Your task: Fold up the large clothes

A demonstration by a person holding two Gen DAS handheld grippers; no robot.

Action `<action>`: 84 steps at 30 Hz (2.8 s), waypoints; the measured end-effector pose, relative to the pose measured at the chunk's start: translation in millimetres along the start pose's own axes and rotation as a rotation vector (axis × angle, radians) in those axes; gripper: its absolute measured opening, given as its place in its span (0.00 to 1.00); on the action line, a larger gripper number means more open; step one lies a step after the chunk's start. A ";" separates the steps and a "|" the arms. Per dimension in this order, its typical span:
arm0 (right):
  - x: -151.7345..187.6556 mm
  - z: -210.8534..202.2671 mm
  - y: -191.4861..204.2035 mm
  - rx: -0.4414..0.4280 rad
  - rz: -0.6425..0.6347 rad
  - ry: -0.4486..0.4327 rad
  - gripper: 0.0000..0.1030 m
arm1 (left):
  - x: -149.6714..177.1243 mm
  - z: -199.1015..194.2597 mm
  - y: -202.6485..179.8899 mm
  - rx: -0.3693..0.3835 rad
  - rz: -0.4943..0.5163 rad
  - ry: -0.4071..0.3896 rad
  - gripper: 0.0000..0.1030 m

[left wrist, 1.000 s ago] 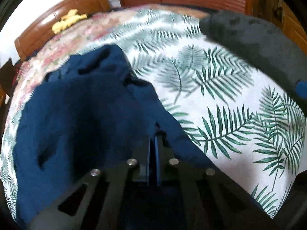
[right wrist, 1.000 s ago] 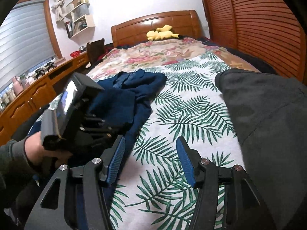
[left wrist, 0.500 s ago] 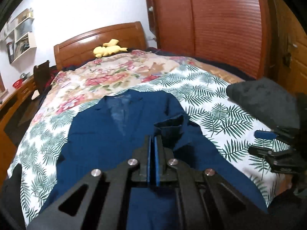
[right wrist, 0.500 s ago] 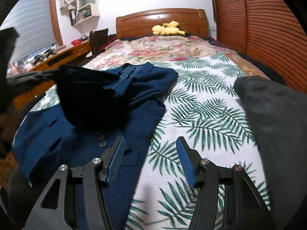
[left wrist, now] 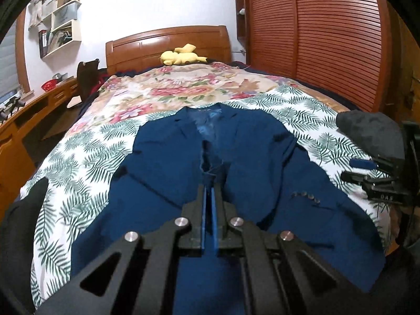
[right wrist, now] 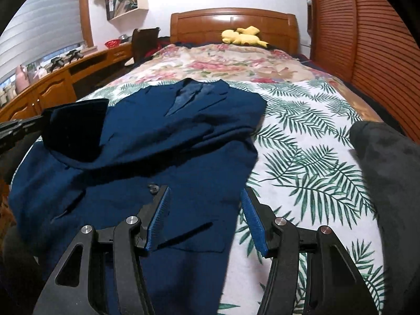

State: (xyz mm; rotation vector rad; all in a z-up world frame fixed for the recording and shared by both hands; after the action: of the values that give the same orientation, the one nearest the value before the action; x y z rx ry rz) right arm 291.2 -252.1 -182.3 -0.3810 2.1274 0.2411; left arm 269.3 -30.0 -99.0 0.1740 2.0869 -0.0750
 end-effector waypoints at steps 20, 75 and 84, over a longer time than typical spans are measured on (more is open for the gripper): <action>10.5 10.6 10.0 -0.003 -0.034 0.036 0.55 | 42.3 -9.2 22.7 0.004 -0.031 0.063 0.04; 25.1 33.0 30.7 -0.018 -0.116 0.102 0.55 | 13.5 34.9 123.8 -0.092 -0.053 0.088 0.00; 28.3 36.7 29.6 -0.017 -0.113 0.113 0.55 | 5.2 36.0 138.1 -0.078 -0.091 0.110 0.01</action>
State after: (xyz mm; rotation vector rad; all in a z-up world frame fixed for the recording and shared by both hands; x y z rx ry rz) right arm 294.3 -218.0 -225.3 -0.5343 2.2072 0.1762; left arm 319.0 102.4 -118.9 0.0365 2.2036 -0.0392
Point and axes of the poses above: each gripper's, at about its wrist camera, not at the fingertips, and z roughly the way its jaws point, y to its left, x to its underside, the point moved 6 cm from there along z, roughly the way its jaws point, and after that the axes turned 6 degrees about -y, right-handed, at the moved point
